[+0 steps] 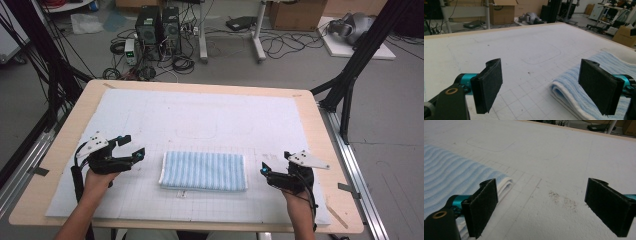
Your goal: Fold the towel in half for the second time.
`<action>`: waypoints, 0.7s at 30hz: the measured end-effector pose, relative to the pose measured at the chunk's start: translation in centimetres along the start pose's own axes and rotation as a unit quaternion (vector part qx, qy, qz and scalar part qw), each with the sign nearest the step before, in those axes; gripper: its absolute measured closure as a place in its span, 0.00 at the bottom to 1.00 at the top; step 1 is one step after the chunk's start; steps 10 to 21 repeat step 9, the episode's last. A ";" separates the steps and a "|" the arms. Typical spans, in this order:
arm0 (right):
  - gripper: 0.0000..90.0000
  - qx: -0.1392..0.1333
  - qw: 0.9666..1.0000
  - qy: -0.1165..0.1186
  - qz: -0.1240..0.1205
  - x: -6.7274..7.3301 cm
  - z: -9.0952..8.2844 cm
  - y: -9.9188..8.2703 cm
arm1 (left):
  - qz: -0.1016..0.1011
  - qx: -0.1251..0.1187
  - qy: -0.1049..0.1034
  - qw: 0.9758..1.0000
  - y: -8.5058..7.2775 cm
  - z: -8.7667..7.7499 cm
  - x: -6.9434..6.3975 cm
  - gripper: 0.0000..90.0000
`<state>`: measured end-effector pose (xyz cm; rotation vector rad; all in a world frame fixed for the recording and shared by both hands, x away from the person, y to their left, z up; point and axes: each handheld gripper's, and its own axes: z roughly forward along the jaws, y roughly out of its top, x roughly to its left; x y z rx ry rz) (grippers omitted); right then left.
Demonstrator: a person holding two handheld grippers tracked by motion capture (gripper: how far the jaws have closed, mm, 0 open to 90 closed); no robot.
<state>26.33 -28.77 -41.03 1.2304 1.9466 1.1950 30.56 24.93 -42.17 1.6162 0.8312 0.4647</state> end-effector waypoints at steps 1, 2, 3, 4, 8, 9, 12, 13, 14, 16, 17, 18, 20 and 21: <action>0.12 0.000 1.000 -0.001 0.001 0.0 0.0 0.0 | -0.001 -0.001 0.000 1.000 0.0 0.1 0.0 0.22; 0.12 0.001 1.000 0.000 0.002 0.0 0.0 0.0 | -0.002 -0.002 -0.001 1.000 0.0 0.1 0.0 0.22; 0.12 0.000 1.000 -0.001 0.002 0.0 0.0 -0.1 | -0.001 0.000 -0.003 1.000 0.0 0.2 0.0 0.22; 0.12 0.001 1.000 -0.001 0.002 0.0 0.0 -0.1 | -0.002 -0.001 -0.002 1.000 0.0 0.2 0.0 0.22; 0.12 0.001 1.000 -0.001 0.004 0.0 -0.1 -0.2 | 0.002 -0.003 -0.002 1.000 0.0 0.2 0.0 0.23; 0.12 0.000 1.000 -0.001 0.005 0.0 -0.1 -0.2 | 0.003 -0.005 -0.002 1.000 0.1 0.2 0.0 0.23; 0.12 0.000 1.000 -0.001 0.005 0.0 -0.1 -0.2 | 0.003 -0.005 -0.002 1.000 0.1 0.2 0.0 0.23; 0.12 0.000 1.000 -0.001 0.005 0.0 -0.1 -0.2 | 0.003 -0.005 -0.002 1.000 0.1 0.2 0.0 0.23; 0.12 0.000 1.000 -0.001 0.005 0.0 -0.1 -0.2 | 0.003 -0.005 -0.002 1.000 0.1 0.2 0.0 0.23; 0.12 0.000 1.000 -0.001 0.005 0.0 -0.1 -0.2 | 0.003 -0.005 -0.002 1.000 0.1 0.2 0.0 0.23; 0.12 0.000 1.000 -0.001 0.005 0.0 -0.1 -0.2 | 0.003 -0.005 -0.002 1.000 0.1 0.2 0.0 0.23; 0.12 0.000 1.000 -0.001 0.005 0.0 -0.1 -0.2 | 0.003 -0.005 -0.002 1.000 0.1 0.2 0.0 0.23; 0.12 0.000 1.000 -0.001 0.005 0.0 -0.1 -0.2 | 0.003 -0.005 -0.002 1.000 0.1 0.2 0.0 0.23; 0.12 0.000 1.000 -0.001 0.005 0.0 -0.1 -0.2 | 0.003 -0.005 -0.002 1.000 0.1 0.2 0.0 0.23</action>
